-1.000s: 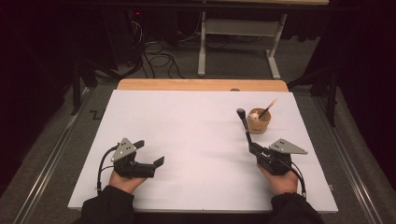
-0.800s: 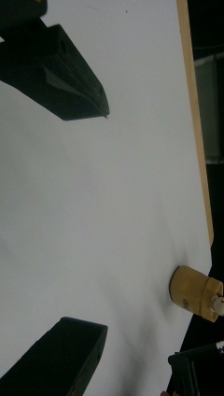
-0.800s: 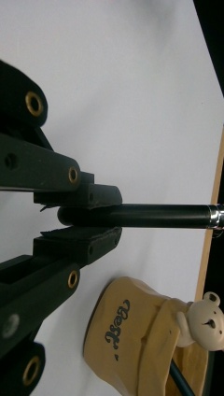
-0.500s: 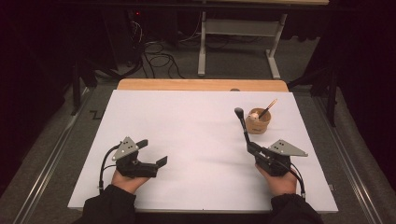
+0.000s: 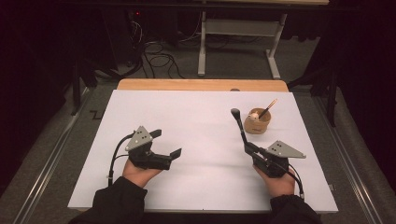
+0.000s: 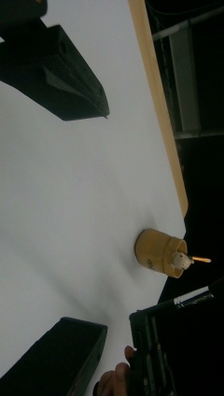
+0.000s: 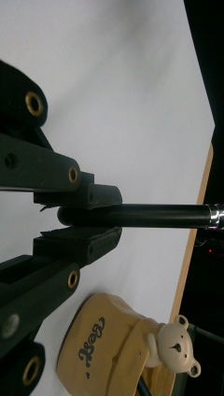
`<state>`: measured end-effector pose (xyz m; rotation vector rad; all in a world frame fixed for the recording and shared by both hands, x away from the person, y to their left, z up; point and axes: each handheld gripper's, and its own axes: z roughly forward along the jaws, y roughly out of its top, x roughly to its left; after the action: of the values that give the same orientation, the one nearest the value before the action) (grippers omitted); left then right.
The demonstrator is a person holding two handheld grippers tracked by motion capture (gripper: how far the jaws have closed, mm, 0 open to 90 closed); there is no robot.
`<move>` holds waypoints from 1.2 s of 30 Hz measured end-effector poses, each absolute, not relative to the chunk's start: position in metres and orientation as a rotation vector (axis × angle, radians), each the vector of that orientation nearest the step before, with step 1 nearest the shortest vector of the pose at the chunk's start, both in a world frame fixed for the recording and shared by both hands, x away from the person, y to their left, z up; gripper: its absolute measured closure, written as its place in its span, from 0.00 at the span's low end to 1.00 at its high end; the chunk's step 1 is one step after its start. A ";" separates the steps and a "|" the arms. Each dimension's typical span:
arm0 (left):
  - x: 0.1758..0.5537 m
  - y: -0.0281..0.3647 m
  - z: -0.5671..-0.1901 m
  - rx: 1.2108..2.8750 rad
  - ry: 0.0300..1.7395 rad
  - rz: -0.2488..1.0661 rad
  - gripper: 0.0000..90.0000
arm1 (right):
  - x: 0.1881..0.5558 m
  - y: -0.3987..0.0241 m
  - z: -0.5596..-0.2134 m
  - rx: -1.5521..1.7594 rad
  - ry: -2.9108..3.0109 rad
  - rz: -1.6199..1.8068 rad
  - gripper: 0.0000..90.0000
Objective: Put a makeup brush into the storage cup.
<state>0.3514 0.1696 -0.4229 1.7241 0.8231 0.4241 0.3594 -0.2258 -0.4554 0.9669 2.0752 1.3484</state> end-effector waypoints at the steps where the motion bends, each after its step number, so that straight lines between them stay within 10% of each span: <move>1: 0.353 0.167 -0.421 1.723 0.819 0.422 0.00 | 0.359 -0.225 -0.455 0.965 2.075 1.349 0.90; 36: 0.360 0.131 -0.432 1.721 0.731 0.381 0.09 | 0.374 -0.181 -0.437 0.850 2.096 1.391 0.90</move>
<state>0.3596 0.1315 -0.4316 1.7210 0.7313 0.3807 0.3736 -0.1805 -0.4370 0.8497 2.0957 1.3911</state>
